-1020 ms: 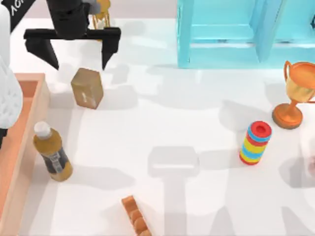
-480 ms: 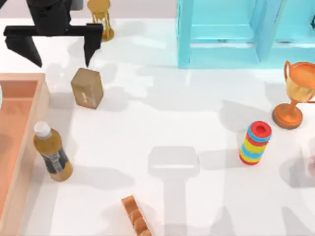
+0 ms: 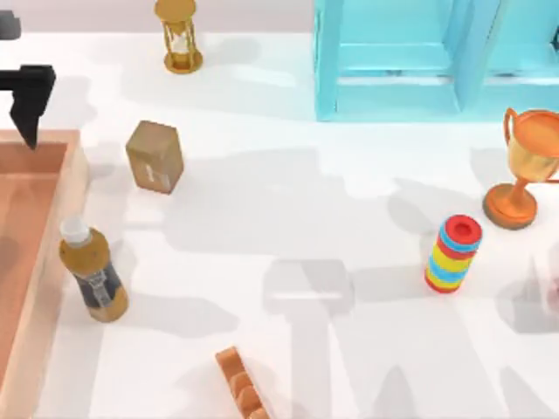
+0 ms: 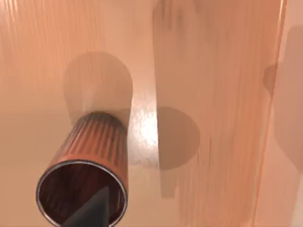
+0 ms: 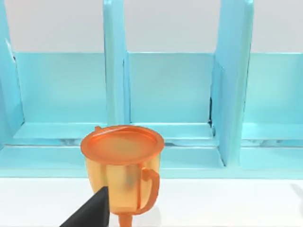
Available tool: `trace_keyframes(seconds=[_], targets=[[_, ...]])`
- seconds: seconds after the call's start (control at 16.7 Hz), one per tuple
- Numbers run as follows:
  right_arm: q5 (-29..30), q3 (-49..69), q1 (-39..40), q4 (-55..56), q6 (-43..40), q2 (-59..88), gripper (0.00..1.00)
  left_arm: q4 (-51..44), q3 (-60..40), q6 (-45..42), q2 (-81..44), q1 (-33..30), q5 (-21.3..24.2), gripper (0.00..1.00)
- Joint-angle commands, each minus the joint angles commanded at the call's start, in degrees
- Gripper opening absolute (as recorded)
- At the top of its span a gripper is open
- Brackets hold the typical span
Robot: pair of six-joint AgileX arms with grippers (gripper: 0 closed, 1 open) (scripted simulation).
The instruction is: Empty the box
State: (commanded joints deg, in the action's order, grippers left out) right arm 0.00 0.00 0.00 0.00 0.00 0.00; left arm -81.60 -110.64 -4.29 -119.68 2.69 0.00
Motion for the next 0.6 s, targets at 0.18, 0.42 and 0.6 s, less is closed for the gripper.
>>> trace_keyframes(seconds=[0.18, 0.42, 0.6], targets=[[0.0, 0.0, 0.0, 0.0, 0.0, 0.0, 1.00, 2.3, 8.8, -4.6, 6.8, 4.7, -0.1, 1.00], [0.0, 0.0, 0.0, 0.0, 0.0, 0.0, 1.00, 3.4, 12.8, -7.0, 10.0, 7.1, -0.2, 1.00], [0.0, 0.0, 0.0, 0.0, 0.0, 0.0, 1.00, 3.3, 12.6, -6.9, 9.8, 6.9, -0.2, 1.00]])
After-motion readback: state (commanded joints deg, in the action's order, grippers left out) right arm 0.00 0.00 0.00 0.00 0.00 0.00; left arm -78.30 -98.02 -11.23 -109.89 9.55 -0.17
